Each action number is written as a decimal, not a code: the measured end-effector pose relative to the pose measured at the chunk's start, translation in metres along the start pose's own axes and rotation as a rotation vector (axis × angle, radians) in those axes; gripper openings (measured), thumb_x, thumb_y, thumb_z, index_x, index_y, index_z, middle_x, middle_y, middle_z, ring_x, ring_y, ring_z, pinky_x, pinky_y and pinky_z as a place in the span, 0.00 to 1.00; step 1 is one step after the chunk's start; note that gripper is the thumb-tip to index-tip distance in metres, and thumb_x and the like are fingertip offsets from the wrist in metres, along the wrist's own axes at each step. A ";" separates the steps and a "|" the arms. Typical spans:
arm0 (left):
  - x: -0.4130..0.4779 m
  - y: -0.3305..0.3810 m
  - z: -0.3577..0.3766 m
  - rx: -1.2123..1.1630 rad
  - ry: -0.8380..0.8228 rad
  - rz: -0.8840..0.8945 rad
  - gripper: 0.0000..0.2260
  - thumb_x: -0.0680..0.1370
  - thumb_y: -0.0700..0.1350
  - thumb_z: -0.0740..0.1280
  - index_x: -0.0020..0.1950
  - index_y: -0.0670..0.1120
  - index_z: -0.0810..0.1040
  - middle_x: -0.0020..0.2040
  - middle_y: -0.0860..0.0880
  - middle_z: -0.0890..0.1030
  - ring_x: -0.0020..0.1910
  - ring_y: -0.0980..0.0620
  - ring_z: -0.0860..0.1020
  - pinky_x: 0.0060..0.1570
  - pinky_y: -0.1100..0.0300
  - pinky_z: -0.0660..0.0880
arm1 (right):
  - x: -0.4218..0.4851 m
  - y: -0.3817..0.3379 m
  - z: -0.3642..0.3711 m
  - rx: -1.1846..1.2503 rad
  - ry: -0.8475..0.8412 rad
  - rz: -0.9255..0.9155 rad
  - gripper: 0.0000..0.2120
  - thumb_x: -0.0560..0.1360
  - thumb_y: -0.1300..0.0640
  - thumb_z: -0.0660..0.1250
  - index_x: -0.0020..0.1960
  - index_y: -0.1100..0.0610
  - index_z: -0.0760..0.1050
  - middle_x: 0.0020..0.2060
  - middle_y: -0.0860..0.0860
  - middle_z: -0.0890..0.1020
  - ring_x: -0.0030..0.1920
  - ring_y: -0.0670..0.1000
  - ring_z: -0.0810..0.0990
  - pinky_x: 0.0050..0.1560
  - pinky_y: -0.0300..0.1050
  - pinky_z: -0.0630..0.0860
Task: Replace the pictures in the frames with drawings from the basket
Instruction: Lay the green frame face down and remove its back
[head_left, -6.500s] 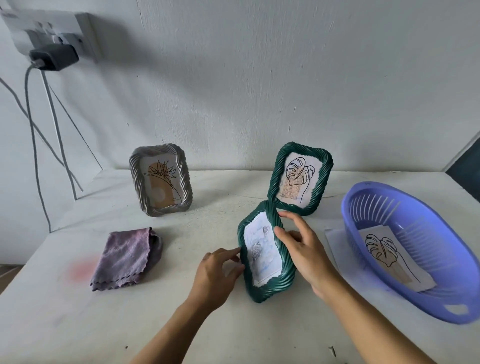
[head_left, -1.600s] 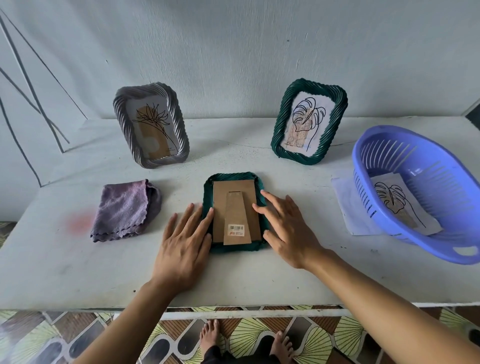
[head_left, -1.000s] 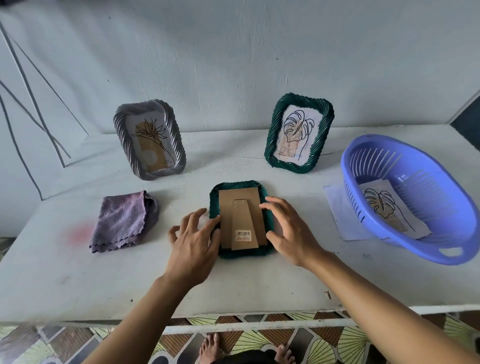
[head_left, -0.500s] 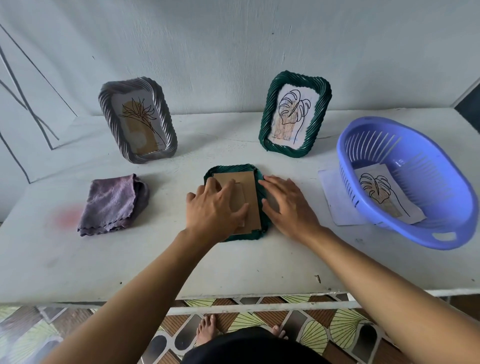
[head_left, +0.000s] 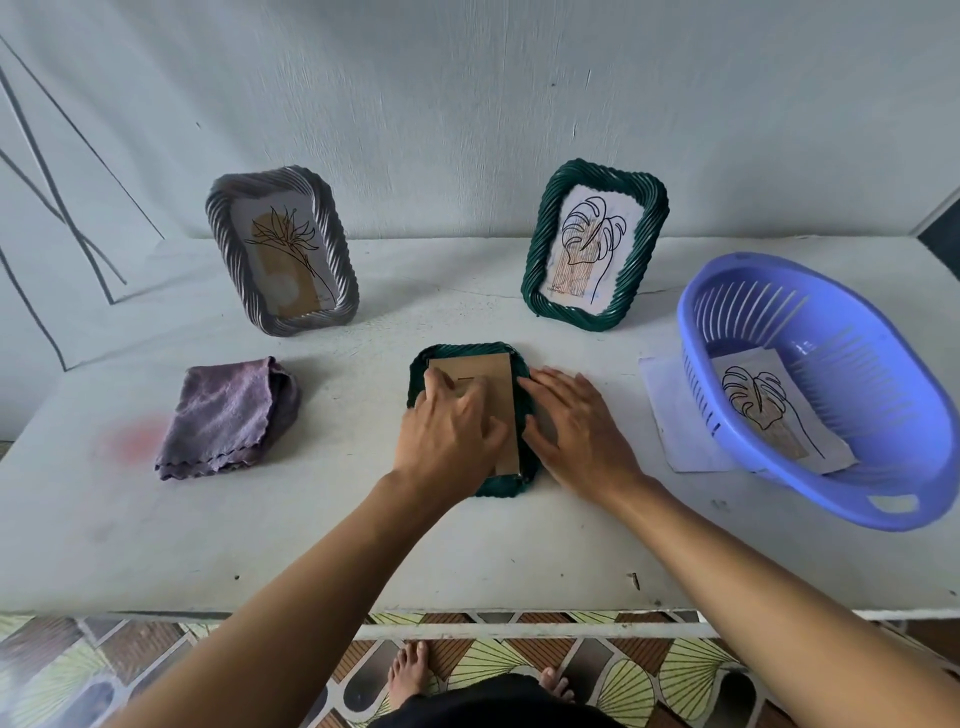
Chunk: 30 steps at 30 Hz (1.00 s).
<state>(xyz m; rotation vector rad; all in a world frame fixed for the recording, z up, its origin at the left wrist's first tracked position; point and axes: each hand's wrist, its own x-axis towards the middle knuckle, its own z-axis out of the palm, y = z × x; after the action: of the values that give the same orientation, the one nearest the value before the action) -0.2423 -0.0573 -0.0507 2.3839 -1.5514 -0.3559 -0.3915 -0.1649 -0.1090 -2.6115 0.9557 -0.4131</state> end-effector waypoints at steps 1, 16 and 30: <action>0.000 -0.001 0.001 -0.027 0.005 0.003 0.10 0.79 0.52 0.60 0.56 0.47 0.71 0.53 0.43 0.70 0.52 0.41 0.75 0.47 0.52 0.75 | 0.000 0.000 0.000 -0.001 0.000 0.001 0.28 0.79 0.44 0.49 0.76 0.52 0.66 0.75 0.50 0.69 0.77 0.47 0.60 0.79 0.49 0.50; -0.035 -0.048 -0.110 -0.218 0.229 -0.087 0.20 0.80 0.49 0.62 0.72 0.52 0.75 0.69 0.46 0.73 0.65 0.46 0.74 0.63 0.54 0.68 | -0.001 0.002 0.001 -0.019 0.024 -0.021 0.26 0.80 0.46 0.50 0.74 0.52 0.68 0.73 0.49 0.71 0.76 0.47 0.62 0.79 0.49 0.52; -0.039 -0.108 -0.055 -0.087 0.006 -0.083 0.18 0.76 0.50 0.61 0.60 0.44 0.80 0.62 0.45 0.74 0.63 0.44 0.72 0.64 0.52 0.69 | -0.002 0.000 -0.001 -0.019 -0.005 0.015 0.27 0.80 0.45 0.48 0.75 0.51 0.67 0.74 0.50 0.69 0.76 0.47 0.61 0.79 0.44 0.47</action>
<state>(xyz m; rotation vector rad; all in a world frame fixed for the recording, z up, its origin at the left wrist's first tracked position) -0.1466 0.0251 -0.0354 2.3843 -1.4077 -0.4243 -0.3930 -0.1639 -0.1087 -2.6189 0.9816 -0.3954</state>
